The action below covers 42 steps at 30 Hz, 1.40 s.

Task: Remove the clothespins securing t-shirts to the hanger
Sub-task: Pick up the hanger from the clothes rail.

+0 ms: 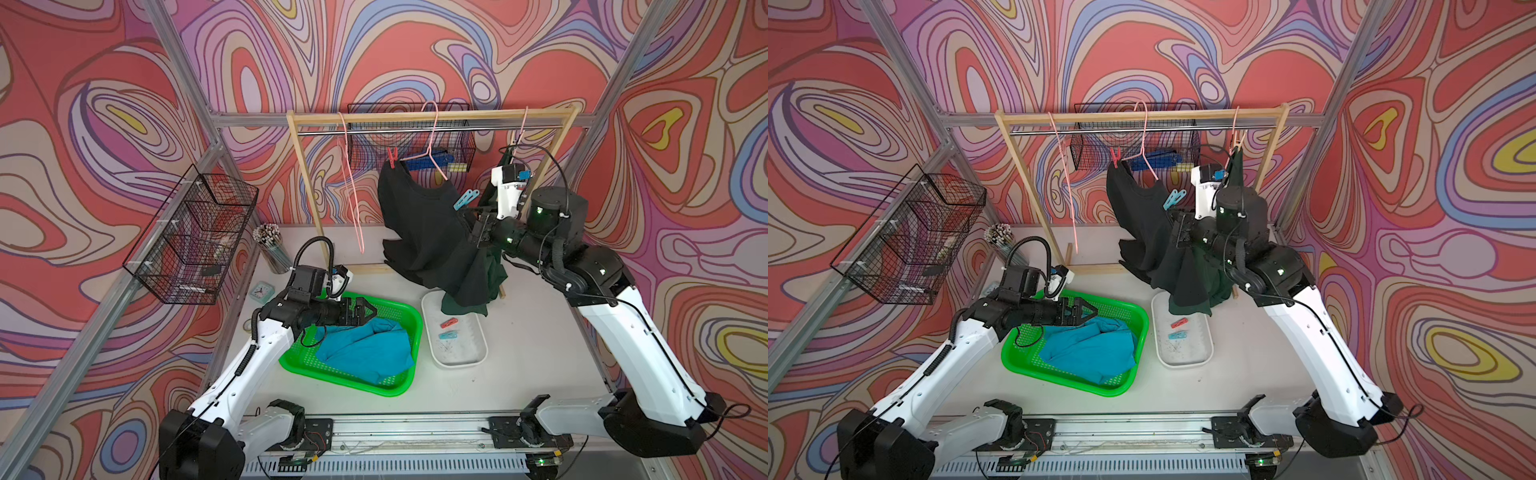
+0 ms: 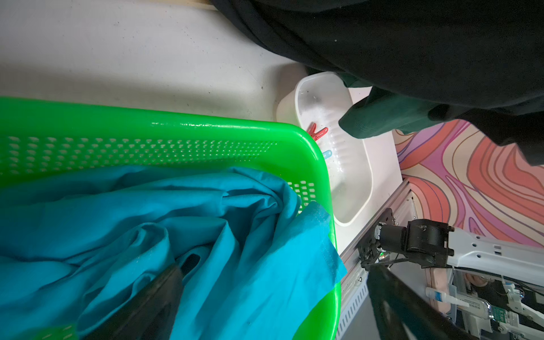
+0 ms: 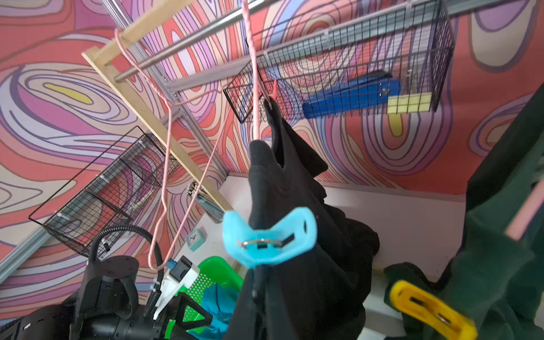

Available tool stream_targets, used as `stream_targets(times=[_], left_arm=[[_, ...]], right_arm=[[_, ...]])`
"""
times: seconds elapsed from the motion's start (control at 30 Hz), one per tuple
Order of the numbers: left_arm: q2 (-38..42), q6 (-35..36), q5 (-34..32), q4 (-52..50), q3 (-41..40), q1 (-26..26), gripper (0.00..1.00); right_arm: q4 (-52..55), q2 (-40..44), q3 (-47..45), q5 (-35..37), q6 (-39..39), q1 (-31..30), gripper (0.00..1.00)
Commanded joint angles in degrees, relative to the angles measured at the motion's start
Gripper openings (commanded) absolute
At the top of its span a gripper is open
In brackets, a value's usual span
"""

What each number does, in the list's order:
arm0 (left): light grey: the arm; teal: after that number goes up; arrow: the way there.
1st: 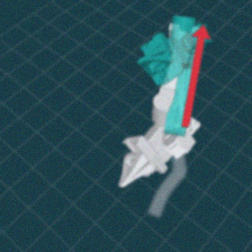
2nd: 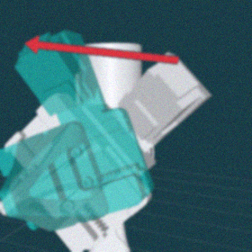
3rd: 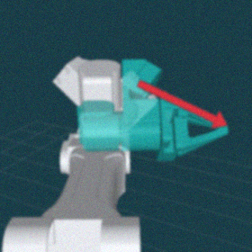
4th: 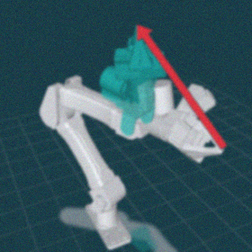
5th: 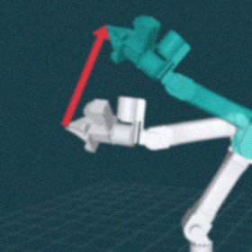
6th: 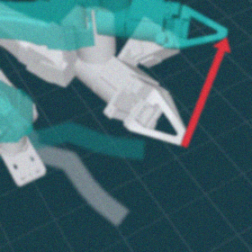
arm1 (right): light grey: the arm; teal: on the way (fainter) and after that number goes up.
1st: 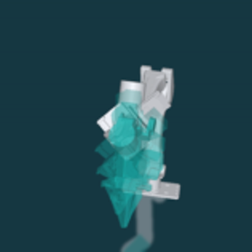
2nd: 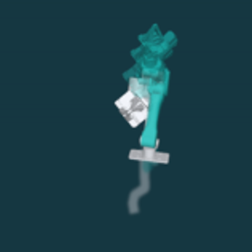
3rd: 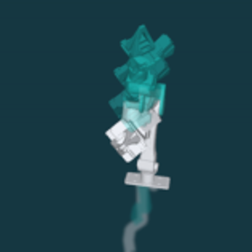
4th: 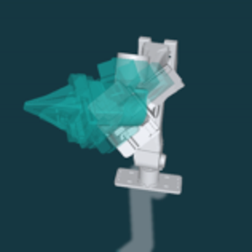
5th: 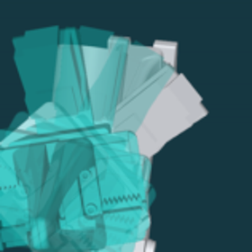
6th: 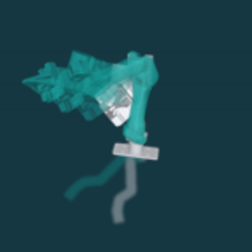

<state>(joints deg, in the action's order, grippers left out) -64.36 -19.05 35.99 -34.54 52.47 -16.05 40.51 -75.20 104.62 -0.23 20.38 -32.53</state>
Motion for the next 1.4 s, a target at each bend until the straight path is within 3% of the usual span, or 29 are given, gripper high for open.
stream_targets(times=[0.0,0.3,0.9,1.37], left_arm=[[-0.4,1.5,-0.6,-2.2,0.2,0.3,1.0],[-0.5,1.5,-1.9,-2.7,0.2,0.4,1.0],[-1.4,1.5,-3.7,-3.1,0.6,0.9,1.0],[-1.9,1.6,-6.0,-3.2,1.0,1.0,1.0]], right_arm=[[-12.7,1.9,-0.1,1.3,-1.6,0.3,0.0],[-18.6,1.9,0.1,0.1,-3.2,0.2,0.0],[-14.7,6.8,0.1,-6.0,-2.2,0.3,0.0],[-12.8,15.9,-7.4,-10.3,-3.2,0.3,0.0]])
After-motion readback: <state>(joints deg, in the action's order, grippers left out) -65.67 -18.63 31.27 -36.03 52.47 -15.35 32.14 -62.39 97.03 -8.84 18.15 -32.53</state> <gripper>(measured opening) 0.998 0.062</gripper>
